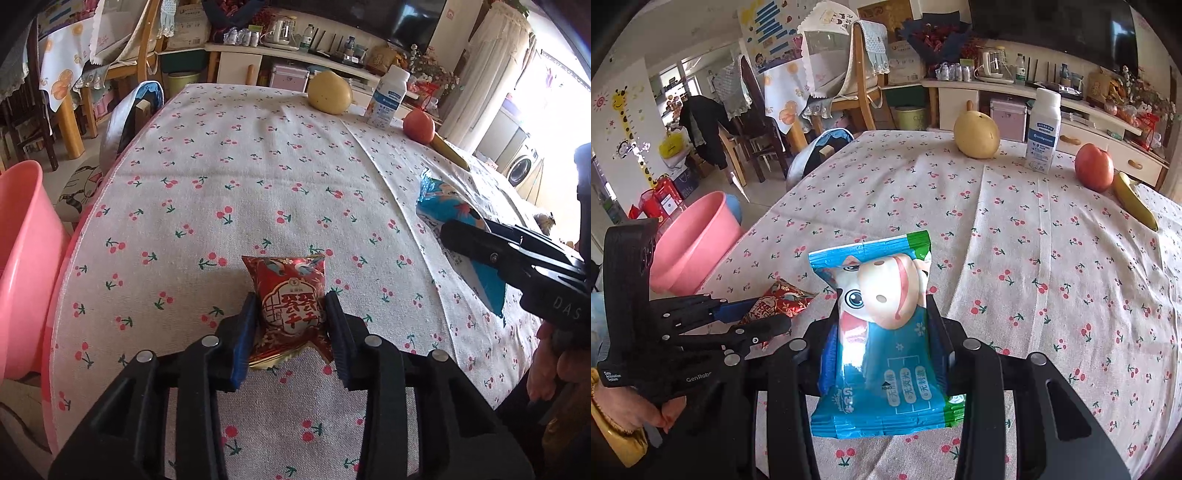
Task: Collect trash
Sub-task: 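Lift the red snack bag and blue wipe pack over the pink bucket, then open both grippers to drop the red bag and wipe pack into the bucket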
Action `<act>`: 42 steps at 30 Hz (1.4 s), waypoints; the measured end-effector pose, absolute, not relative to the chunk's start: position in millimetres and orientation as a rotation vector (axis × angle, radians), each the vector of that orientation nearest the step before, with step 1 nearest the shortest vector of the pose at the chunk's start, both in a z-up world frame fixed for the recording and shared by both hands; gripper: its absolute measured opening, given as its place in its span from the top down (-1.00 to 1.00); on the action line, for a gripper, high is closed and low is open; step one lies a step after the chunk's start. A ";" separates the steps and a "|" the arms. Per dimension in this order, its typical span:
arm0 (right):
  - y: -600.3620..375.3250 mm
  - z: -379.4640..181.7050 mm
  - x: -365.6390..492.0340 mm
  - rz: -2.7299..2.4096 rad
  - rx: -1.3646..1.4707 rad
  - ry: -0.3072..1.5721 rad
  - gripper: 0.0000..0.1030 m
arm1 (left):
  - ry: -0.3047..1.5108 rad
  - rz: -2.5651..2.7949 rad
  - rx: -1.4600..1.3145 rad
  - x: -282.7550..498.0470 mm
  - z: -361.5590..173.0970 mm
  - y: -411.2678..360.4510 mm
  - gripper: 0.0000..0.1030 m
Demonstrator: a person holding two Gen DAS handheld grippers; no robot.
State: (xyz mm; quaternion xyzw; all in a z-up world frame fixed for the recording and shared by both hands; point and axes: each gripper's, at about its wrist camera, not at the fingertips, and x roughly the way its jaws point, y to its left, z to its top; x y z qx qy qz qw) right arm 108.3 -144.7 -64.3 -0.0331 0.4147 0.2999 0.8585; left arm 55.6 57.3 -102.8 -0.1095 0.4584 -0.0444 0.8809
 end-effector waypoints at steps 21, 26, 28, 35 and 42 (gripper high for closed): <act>-22.1 -17.9 92.0 0.878 -0.027 0.834 0.19 | 0.715 0.136 -0.383 3.6 -30.0 179.4 0.27; 28.1 -2.9 91.0 0.963 -0.009 0.831 0.19 | 0.682 0.250 -0.419 -15.2 -26.2 227.7 0.27; 47.8 1.0 90.4 0.992 -0.005 0.833 0.19 | 0.671 0.291 -0.441 -22.5 -26.7 246.5 0.27; 109.4 -1.9 90.8 1.064 -0.002 0.862 0.19 | 0.648 0.368 -0.511 -37.0 -35.3 289.5 0.27; 147.5 -16.2 91.8 1.080 -0.011 0.890 0.13 | 0.663 0.371 -0.552 -32.8 -52.3 306.7 0.25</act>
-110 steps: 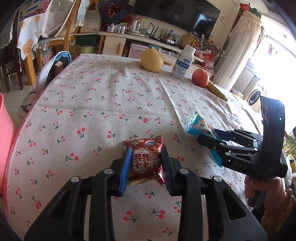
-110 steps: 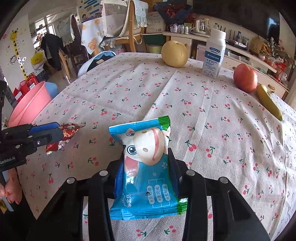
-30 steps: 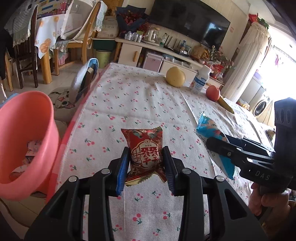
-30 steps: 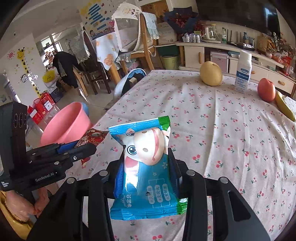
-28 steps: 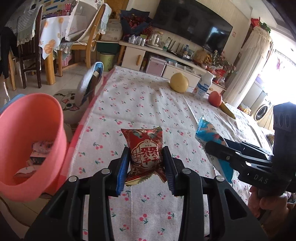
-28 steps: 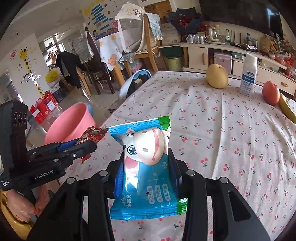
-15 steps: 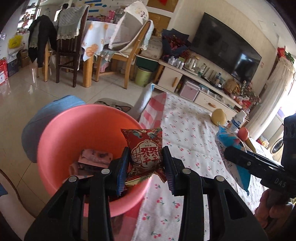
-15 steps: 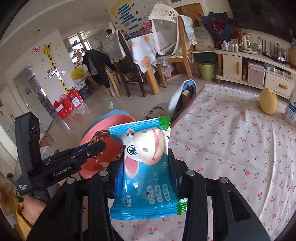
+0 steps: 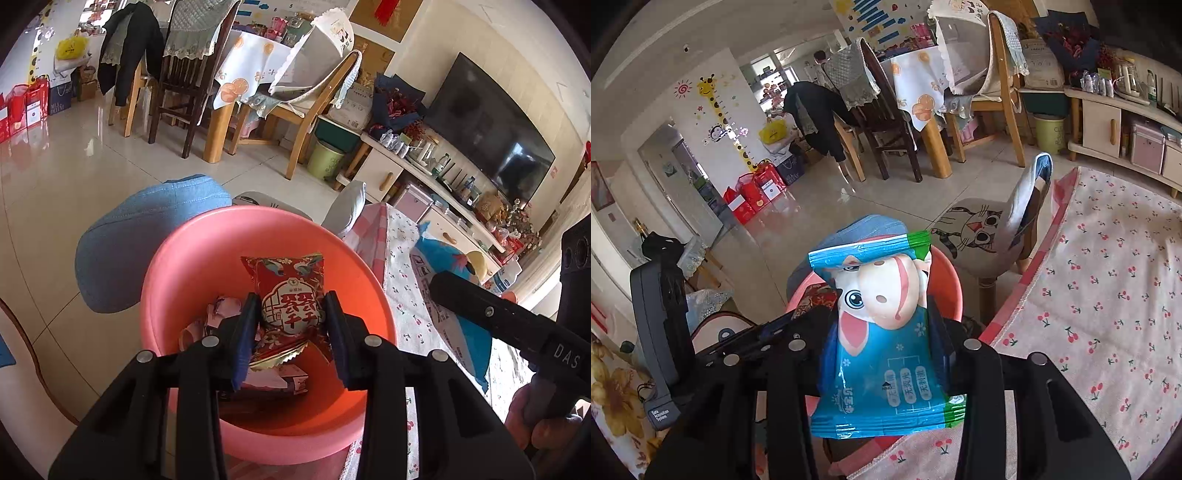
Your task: Collect trash
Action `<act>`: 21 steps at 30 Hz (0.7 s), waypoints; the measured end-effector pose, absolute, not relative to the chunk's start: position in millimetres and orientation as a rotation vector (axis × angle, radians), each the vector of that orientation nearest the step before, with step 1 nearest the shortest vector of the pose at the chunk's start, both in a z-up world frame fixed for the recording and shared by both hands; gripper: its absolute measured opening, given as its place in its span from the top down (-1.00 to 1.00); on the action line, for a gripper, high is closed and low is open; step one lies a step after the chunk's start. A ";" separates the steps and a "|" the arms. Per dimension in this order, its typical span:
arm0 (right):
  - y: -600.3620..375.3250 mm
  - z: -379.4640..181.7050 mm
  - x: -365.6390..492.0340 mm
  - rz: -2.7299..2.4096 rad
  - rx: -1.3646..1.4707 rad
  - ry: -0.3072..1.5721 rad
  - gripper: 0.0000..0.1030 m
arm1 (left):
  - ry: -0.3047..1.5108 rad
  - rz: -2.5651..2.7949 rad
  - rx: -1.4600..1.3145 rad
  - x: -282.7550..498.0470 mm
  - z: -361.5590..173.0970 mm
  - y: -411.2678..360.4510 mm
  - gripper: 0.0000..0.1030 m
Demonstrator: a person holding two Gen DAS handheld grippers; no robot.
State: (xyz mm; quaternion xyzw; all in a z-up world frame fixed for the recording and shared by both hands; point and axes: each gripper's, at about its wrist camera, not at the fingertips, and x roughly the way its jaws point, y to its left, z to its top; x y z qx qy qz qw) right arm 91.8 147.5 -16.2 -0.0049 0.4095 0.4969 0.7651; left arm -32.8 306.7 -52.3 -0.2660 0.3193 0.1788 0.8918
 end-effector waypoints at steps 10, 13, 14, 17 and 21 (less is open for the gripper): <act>114.9 -10.9 97.5 0.988 0.026 0.829 -0.41 | 0.640 0.418 -0.533 -38.3 -56.1 308.8 -0.52; 95.0 -6.6 94.3 0.955 0.018 0.799 -0.54 | 0.621 0.424 -0.507 -42.9 -48.7 300.5 -0.64; 88.9 -5.6 92.7 0.943 0.014 0.791 -0.57 | 0.618 0.429 -0.499 -43.3 -45.9 296.9 -0.68; 71.9 -4.2 87.4 0.906 -0.006 0.767 -0.64 | 0.609 0.434 -0.472 -42.3 -38.1 285.8 -0.77; 46.6 -3.6 78.1 0.851 -0.054 0.725 -0.68 | 0.620 0.422 -0.440 -35.7 -29.4 267.0 -0.89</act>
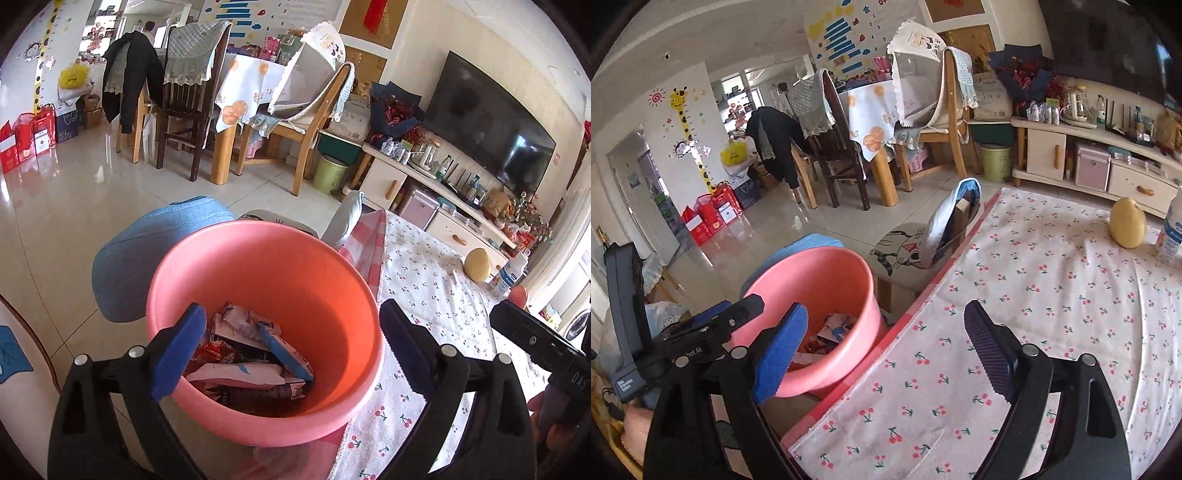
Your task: Collect trash
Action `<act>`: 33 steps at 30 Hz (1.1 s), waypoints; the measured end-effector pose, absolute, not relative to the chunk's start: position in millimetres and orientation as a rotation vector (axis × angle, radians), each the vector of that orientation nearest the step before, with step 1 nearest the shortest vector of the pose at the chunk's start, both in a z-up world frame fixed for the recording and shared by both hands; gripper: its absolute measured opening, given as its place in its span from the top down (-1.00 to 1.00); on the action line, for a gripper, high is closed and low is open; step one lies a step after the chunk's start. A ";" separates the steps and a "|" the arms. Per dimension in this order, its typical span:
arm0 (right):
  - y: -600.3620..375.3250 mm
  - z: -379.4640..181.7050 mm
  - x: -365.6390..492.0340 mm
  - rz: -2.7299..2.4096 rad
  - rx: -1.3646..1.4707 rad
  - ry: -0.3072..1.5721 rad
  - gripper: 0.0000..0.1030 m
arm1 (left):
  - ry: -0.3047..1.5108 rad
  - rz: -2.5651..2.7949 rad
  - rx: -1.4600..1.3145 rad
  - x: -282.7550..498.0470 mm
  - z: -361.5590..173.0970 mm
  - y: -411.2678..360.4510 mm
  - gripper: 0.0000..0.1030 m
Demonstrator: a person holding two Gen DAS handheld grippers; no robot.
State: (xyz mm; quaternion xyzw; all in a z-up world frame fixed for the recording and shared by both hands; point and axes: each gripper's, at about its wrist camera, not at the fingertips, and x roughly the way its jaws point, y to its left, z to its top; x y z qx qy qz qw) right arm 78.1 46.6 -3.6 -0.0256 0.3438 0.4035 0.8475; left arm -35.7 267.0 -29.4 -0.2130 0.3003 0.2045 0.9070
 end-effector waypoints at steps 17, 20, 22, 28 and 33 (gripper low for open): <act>-76.3 -4.9 74.8 0.632 -0.029 0.633 -0.75 | 0.570 0.381 -0.213 -13.6 10.4 152.0 -0.92; -102.0 -2.8 77.5 0.595 -0.001 0.608 -0.79 | 0.561 0.380 -0.184 -10.0 16.4 133.0 -0.92; -117.8 -2.4 80.3 0.572 0.015 0.600 -0.79 | 0.559 0.377 -0.163 -6.7 19.4 120.8 -0.92; -157.5 -2.1 85.4 0.519 0.016 0.570 -0.80 | 0.563 0.359 -0.121 4.0 26.7 84.1 -0.92; -184.7 3.8 84.2 0.461 -0.026 0.512 -0.80 | 0.562 0.340 -0.104 14.5 32.7 53.3 -0.92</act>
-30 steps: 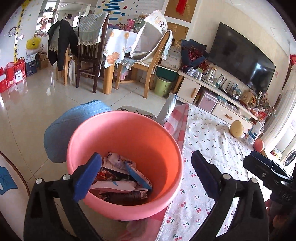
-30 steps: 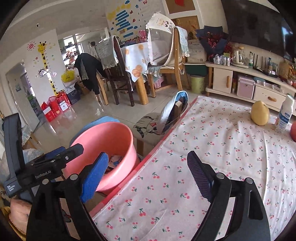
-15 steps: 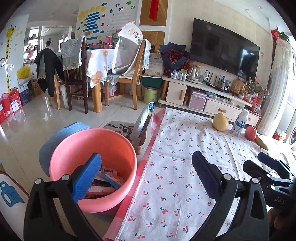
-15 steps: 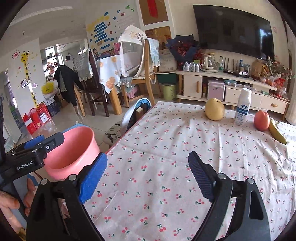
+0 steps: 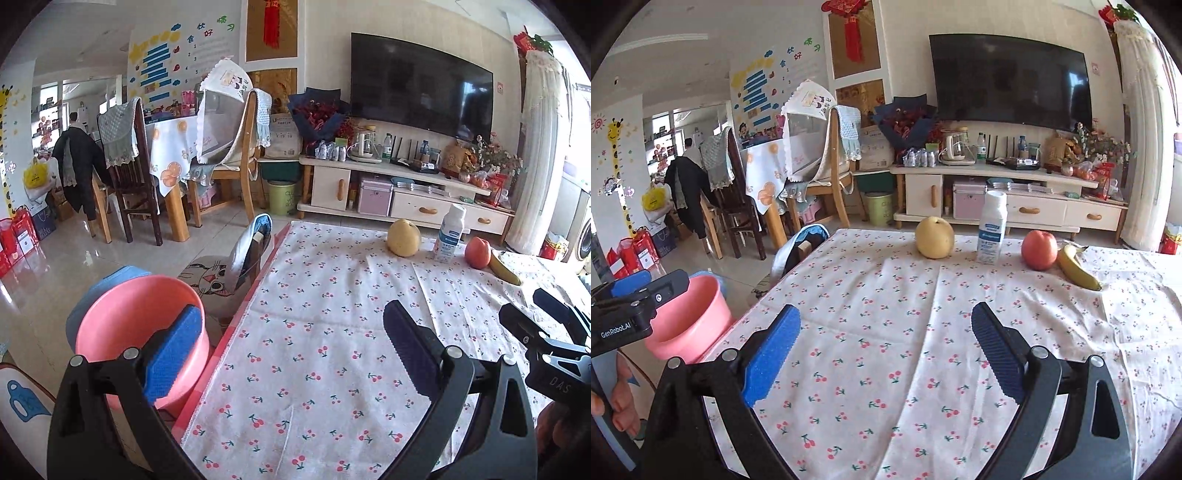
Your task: Collect trash
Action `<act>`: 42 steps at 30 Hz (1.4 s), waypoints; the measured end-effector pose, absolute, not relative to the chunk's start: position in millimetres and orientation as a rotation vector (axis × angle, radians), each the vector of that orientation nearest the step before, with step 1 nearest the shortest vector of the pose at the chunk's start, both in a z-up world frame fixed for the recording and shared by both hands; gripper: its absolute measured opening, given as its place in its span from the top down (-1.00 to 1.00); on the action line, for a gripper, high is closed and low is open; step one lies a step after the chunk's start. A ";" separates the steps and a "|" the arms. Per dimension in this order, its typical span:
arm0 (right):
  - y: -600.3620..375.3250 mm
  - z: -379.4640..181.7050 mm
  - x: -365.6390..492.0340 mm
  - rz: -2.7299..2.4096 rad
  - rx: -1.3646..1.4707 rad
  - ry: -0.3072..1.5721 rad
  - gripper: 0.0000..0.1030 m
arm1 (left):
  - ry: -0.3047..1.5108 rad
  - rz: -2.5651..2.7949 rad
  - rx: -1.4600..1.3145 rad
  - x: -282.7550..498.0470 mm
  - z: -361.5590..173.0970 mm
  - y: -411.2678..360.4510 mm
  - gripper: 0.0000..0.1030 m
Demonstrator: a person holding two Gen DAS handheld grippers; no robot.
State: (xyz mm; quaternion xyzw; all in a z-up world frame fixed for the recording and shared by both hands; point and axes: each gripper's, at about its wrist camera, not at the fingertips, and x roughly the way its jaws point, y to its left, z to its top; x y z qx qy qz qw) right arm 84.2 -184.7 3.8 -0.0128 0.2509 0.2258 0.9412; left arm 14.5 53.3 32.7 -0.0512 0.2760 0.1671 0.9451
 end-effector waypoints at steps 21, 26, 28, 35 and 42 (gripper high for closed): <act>-323.0 18.6 91.3 0.187 0.034 0.374 -0.81 | 0.521 0.186 -0.054 58.1 49.5 -72.9 -0.92; -348.5 19.6 91.7 0.146 0.068 0.363 -0.82 | 0.514 0.158 -0.034 68.2 51.0 -96.7 -0.92; -356.1 20.0 90.8 0.118 0.066 0.353 -0.82 | 0.513 0.149 -0.034 72.2 52.0 -104.0 -0.92; -374.3 21.3 88.1 0.076 0.066 0.328 -0.82 | 0.505 0.132 -0.035 84.8 54.8 -122.5 -0.92; -382.0 20.5 88.3 0.048 0.045 0.312 -0.82 | 0.487 0.124 -0.011 90.2 55.2 -135.7 -0.92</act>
